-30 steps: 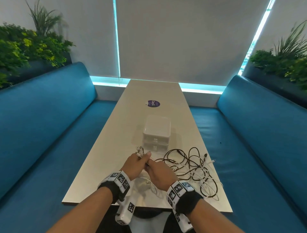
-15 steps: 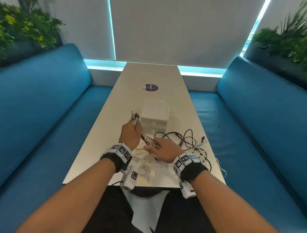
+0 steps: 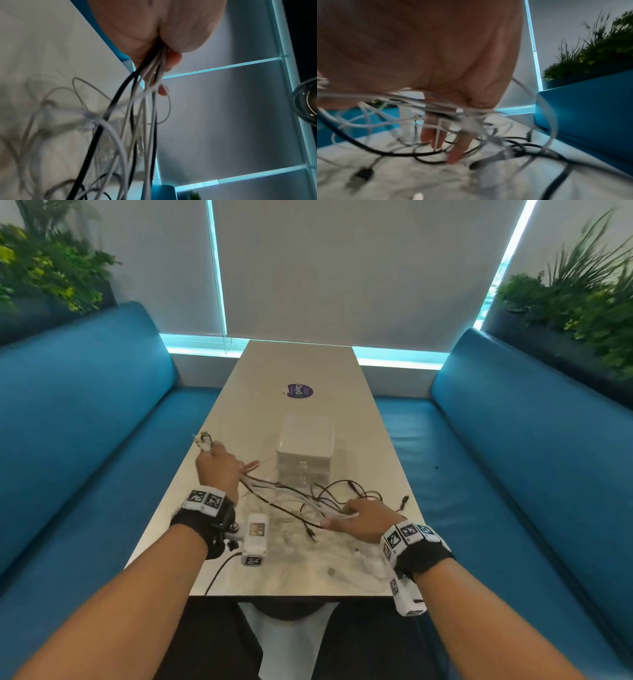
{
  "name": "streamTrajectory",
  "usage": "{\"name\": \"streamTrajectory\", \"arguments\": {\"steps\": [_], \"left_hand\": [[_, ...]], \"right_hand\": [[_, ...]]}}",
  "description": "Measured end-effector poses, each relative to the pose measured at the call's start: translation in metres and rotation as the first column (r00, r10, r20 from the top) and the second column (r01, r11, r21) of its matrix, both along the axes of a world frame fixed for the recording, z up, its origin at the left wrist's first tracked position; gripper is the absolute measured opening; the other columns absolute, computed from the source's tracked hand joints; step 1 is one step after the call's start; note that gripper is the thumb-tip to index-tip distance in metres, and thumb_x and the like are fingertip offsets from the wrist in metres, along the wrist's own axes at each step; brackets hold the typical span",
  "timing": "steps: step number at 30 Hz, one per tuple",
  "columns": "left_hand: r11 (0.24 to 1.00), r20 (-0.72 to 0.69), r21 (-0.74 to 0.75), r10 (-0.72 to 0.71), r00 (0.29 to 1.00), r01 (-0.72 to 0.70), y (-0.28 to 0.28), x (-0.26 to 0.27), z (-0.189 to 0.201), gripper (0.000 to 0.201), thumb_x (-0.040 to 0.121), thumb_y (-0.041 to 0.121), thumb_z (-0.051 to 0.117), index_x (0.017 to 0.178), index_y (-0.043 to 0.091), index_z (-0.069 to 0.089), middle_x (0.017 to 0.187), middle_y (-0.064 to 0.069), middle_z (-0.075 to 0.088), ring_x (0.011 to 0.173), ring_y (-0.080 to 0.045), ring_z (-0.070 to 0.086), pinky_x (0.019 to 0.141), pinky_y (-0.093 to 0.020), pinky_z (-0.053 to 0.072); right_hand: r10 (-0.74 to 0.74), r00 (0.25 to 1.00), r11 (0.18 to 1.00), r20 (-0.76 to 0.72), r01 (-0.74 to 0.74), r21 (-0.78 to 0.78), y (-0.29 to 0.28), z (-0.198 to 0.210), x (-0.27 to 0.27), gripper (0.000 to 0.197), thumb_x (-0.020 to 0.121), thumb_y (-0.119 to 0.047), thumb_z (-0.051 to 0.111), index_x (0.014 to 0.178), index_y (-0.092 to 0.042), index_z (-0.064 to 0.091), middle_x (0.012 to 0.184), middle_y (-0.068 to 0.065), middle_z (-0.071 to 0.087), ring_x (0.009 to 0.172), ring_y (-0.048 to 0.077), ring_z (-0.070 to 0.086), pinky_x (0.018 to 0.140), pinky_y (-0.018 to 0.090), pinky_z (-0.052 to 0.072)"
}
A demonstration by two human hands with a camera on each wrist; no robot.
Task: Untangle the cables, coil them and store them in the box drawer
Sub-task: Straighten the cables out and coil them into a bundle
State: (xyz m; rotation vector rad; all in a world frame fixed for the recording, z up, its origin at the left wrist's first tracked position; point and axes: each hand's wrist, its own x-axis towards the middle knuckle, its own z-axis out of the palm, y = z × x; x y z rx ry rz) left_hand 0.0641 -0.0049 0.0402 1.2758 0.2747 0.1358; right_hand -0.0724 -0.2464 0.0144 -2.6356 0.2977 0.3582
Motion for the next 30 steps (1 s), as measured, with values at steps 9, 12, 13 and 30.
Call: {"name": "streamTrajectory", "arguments": {"steps": [9,12,13,30], "left_hand": [[0.986,-0.099,0.12,-0.107,0.989,0.118,0.017,-0.002,-0.036,0.03,0.102,0.021,0.044,0.073,0.014,0.042,0.044,0.004,0.035,0.048,-0.021,0.033,0.054,-0.033,0.046],[0.983,-0.125,0.128,-0.117,0.985,0.133,0.019,-0.002,-0.042,0.028,0.103,0.022,0.044,0.077,0.012,0.047,0.05,-0.001,0.035,0.046,-0.02,0.034,0.052,-0.033,0.044],[0.982,-0.128,0.125,-0.126,0.984,0.142,0.02,-0.002,-0.043,0.027,0.103,0.022,0.044,0.078,0.011,0.048,0.051,-0.002,0.034,0.046,-0.02,0.034,0.051,-0.032,0.044],[0.996,-0.134,0.086,0.004,0.991,0.008,0.041,0.011,-0.027,0.027,0.099,0.02,0.04,0.073,0.019,0.035,0.046,0.003,0.03,0.034,-0.013,0.025,0.041,-0.015,0.022]], "right_hand": [[-0.032,0.998,0.946,0.049,0.046,-0.322,-0.009,-0.014,-0.002,0.032,0.097,-0.036,0.044,0.12,-0.017,0.055,0.123,0.009,0.058,0.111,0.028,0.056,0.087,0.038,0.048],[0.115,0.993,0.84,-0.009,-0.102,-0.532,-0.015,-0.02,-0.005,0.041,0.089,-0.028,0.058,0.129,-0.025,0.051,0.131,0.004,0.044,0.121,0.025,0.044,0.096,0.041,0.043],[0.169,0.985,0.823,0.025,-0.127,-0.554,-0.016,-0.023,-0.006,0.05,0.086,-0.024,0.061,0.134,-0.027,0.047,0.135,0.003,0.041,0.123,0.025,0.043,0.099,0.041,0.041],[0.102,0.989,0.878,-0.106,-0.14,-0.459,0.003,-0.017,-0.003,0.078,0.087,-0.076,0.014,0.119,-0.024,0.062,0.116,0.009,0.067,0.104,0.03,0.062,0.083,0.039,0.048]]}}
